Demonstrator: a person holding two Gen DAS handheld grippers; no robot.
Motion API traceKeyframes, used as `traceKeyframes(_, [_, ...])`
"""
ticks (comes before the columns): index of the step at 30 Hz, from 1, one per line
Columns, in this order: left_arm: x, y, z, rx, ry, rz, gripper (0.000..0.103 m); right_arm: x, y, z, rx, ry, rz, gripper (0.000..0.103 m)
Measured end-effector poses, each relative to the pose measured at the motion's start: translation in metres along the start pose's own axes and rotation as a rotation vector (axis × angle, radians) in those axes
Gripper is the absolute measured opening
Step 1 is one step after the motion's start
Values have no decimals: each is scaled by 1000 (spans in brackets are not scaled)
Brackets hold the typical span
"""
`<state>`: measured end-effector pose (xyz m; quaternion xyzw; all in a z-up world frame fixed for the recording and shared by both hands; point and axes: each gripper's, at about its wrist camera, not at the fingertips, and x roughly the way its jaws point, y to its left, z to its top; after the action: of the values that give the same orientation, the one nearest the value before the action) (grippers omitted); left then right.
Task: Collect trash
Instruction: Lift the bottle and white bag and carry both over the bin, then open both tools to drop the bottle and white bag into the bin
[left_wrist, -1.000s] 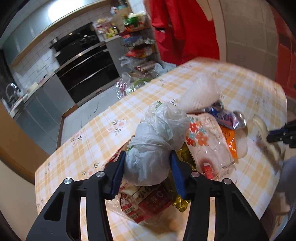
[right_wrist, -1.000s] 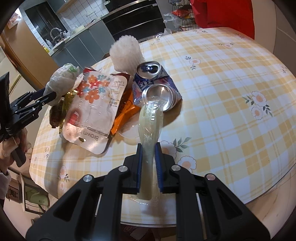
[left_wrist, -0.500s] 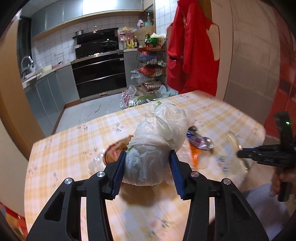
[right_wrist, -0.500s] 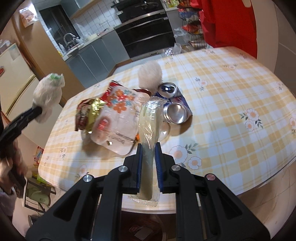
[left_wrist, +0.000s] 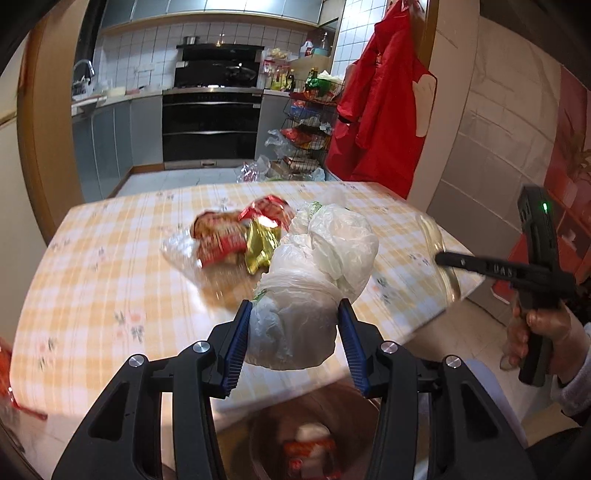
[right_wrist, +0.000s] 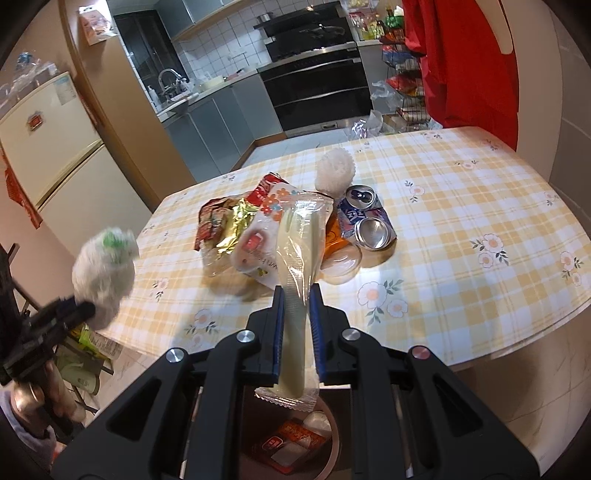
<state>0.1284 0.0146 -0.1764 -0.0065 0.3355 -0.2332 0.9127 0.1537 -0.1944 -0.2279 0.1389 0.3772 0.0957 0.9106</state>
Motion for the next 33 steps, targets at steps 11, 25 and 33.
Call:
traceKeyframes(11, [-12, -25, -49, -19, 54, -25, 52, -27, 26, -16, -57, -8, 27, 17])
traceKeyframes(25, [-51, -14, -41, -118, -48, 96, 96, -34, 45, -31, -107, 27, 74, 17])
traceKeyframes(33, [-93, 6, -34, -148, -146, 227, 97, -21, 66, -48, -148, 98, 109, 17])
